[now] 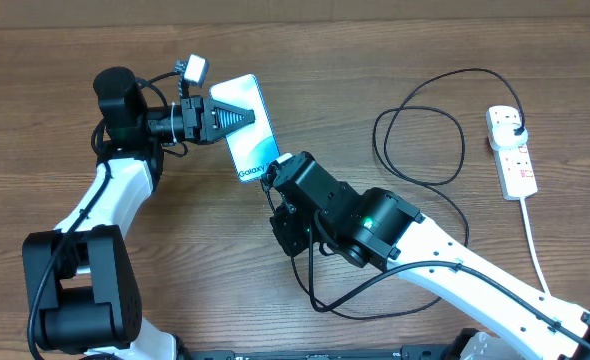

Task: Plug charger to phone and switch on socket
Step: 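Push the USB-C plug up into the phone's port with the right gripper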

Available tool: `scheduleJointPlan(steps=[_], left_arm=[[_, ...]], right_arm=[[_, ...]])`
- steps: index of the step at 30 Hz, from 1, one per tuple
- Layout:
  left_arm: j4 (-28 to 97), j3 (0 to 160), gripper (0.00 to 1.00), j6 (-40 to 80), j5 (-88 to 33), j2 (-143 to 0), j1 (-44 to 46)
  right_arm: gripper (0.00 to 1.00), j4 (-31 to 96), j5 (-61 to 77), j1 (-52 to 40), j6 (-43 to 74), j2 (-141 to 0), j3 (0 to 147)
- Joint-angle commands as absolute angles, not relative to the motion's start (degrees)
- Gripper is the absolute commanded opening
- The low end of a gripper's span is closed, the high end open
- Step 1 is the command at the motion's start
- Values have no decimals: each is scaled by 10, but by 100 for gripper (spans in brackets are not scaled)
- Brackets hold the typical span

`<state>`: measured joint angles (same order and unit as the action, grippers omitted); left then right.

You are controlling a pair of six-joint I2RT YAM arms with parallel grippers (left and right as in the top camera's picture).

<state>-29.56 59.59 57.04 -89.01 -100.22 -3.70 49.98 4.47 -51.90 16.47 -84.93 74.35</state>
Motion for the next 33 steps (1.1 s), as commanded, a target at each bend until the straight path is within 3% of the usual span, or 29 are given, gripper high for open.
scheduleJointPlan(steps=[1,12,17,23,33], left_arm=[[-298,609,4,579,-905,-1000,-29],[-298,609,4,587,-905,-1000,-7],[-298,609,4,577,-905,-1000,-8],[-298,609,4,569,-905,-1000,-8],[-298,609,4,570,-905,-1000,-8]], right_arm=[[4,491,31,-520,160,-849,752],[4,463,-21,-520,161,-849,752],[17,474,0,-520,163,-849,752],[25,474,44,-520,167,-849,752],[24,453,-22,-520,167,-851,750]])
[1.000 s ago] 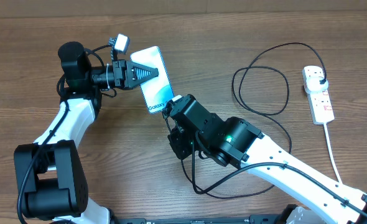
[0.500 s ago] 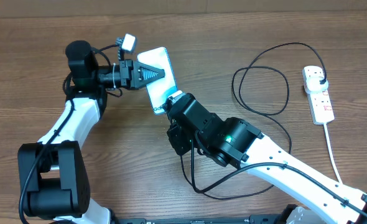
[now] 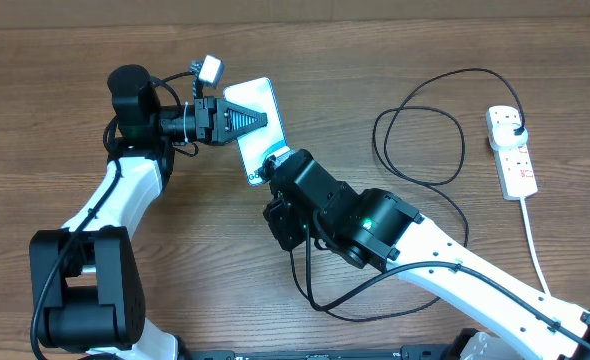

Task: Plug charger to phone and switch on socket
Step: 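Push the USB-C plug up into the phone's port with the right gripper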

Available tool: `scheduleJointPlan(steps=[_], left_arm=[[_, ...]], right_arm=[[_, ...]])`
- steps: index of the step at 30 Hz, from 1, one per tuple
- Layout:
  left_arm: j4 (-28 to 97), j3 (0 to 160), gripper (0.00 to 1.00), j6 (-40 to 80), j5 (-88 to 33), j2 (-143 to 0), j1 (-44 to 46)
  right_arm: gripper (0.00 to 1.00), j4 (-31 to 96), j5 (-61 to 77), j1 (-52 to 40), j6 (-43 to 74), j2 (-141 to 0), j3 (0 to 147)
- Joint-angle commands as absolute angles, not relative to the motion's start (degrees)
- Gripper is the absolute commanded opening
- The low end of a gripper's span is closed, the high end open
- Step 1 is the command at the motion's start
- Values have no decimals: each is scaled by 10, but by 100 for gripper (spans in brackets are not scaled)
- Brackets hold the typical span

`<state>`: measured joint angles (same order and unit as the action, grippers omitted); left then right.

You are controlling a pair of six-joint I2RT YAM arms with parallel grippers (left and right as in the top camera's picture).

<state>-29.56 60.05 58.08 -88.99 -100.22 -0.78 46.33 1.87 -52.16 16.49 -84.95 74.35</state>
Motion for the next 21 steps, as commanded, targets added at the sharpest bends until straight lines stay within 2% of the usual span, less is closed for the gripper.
scheduleJointPlan(steps=[1,10,21], left_arm=[[-298,609,4,570,-905,-1000,-8],[-298,609,4,570,-905,-1000,-7],[-258,608,4,541,-906,-1000,-6]], right_arm=[[24,449,-27,-520,167,-852,750],[4,439,-29,-520,167,-884,750],[4,377,-50,-515,123,-885,797]])
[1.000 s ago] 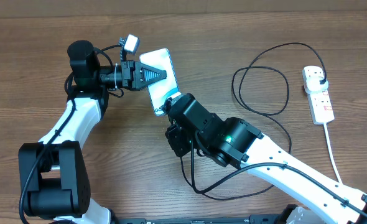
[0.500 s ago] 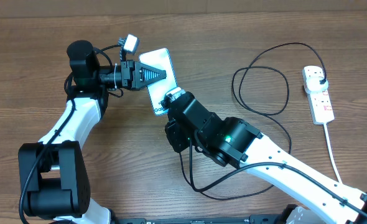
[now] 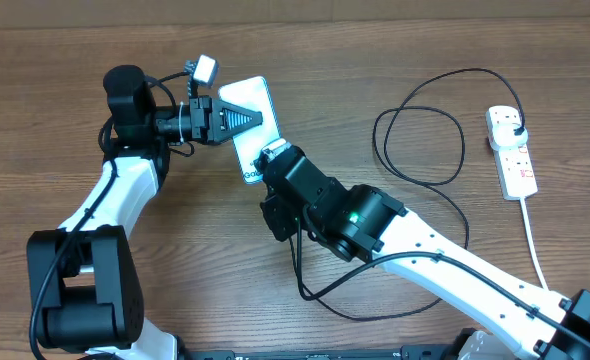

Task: Plug charger to phone and switch on socket
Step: 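Push the USB-C plug up into the phone's port with the right gripper, then release the plug and lower the phone onto the table with the left gripper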

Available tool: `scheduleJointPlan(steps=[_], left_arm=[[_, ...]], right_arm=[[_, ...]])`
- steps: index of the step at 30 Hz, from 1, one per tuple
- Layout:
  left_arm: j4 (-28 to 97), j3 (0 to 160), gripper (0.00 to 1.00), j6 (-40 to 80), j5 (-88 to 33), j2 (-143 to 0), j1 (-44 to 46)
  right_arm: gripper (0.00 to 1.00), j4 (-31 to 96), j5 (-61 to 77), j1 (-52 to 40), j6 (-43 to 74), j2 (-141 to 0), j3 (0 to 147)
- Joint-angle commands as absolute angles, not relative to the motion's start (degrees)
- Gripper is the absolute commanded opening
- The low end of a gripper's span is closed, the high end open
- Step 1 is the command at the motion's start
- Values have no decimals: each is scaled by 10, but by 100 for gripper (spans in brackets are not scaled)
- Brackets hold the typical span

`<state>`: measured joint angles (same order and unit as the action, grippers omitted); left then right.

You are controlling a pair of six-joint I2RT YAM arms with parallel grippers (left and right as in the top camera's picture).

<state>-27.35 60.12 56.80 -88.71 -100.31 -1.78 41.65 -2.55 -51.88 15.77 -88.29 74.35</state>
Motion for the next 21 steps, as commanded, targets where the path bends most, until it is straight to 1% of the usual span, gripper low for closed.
scheduleJointPlan(steps=[1,6,15,16,19,20,21], left_arm=[[-253,608,4,530,-906,-1000,-6],[-238,607,4,472,-906,-1000,3],[-238,607,4,391,-906,-1000,46],[-238,607,4,390,-906,-1000,48],[-238,607,4,406,-906,-1000,49],[-238,607,4,420,-906,-1000,49],[-238,607,4,434,-906,-1000,49]], right_arm=[[4,377,-60,-515,115,-885,807],[4,375,-77,-515,99,-885,841],[4,366,-77,-512,99,-885,841],[6,364,-77,-512,99,-885,841],[22,360,-76,-512,105,-885,841],[26,360,-74,-512,105,-885,841],[29,361,-75,-512,106,-885,841]])
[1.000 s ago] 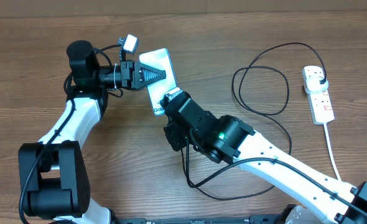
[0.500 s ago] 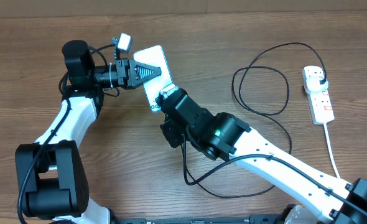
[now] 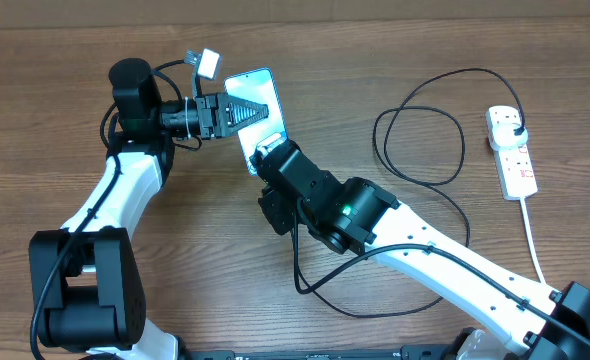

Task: Plug charger to phone and switch on socket
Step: 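Release the plug and lower the phone onto the table with the left gripper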

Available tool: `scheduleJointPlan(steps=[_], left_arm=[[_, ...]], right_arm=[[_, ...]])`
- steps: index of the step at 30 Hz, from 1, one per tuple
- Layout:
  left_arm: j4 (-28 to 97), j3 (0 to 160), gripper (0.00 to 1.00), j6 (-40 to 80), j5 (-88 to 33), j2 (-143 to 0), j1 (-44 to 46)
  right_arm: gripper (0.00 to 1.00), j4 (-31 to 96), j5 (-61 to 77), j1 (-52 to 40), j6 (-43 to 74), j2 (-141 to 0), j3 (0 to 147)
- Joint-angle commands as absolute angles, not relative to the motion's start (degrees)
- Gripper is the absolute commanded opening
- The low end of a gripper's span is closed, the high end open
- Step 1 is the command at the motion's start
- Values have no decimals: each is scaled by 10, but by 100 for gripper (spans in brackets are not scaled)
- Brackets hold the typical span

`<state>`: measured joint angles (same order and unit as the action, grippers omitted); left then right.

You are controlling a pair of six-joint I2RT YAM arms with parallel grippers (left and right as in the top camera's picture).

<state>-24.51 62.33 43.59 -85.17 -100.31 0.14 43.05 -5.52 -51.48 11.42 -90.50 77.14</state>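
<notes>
In the overhead view the white phone (image 3: 263,88) is held off the table at the back left, tilted, with my left gripper (image 3: 259,112) shut on it from the left. My right gripper (image 3: 262,160) is pressed against the phone's near end, its fingers mostly hidden under the wrist. The black charger cable (image 3: 300,270) trails from under that wrist, loops across the table and runs to the white socket strip (image 3: 513,158) at the right, where the charger's plug (image 3: 516,127) sits. The cable's phone end is hidden.
The cable's big loop (image 3: 420,130) lies on the wooden table (image 3: 55,80) between my right arm and the socket strip. The strip's white lead (image 3: 535,240) runs toward the near right edge. My right arm crosses the middle of the table.
The left gripper has shifted the phone a little farther back and to the right. The right gripper has followed, still at the phone's near end.
At first the left gripper held the phone with the right gripper at its lower end. Then both had moved slightly right and the phone looked narrower. They stayed together at the last earlier moment, and now sit slightly farther back.
</notes>
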Motion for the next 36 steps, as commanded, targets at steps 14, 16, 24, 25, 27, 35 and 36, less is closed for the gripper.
scheduleJointPlan(steps=[14,16,24,25,27,35,36], left_arm=[[-239,607,4,543,-784,-1000,64],[-239,607,4,550,-749,-1000,81],[-242,628,4,553,-699,-1000,164],[-242,635,4,552,-698,-1000,167],[-236,649,4,542,-699,-1000,168],[23,752,4,371,-595,-1000,166],[82,767,4,338,-560,-1001,166]], right_arm=[[100,460,-44,-512,228,-762,841],[100,467,-44,-512,228,-720,841],[100,472,-72,-495,270,-601,840],[100,477,-75,-490,288,-594,840],[100,489,-75,-480,323,-588,840],[100,529,-75,-434,418,-586,823],[100,531,-75,-429,421,-586,819]])
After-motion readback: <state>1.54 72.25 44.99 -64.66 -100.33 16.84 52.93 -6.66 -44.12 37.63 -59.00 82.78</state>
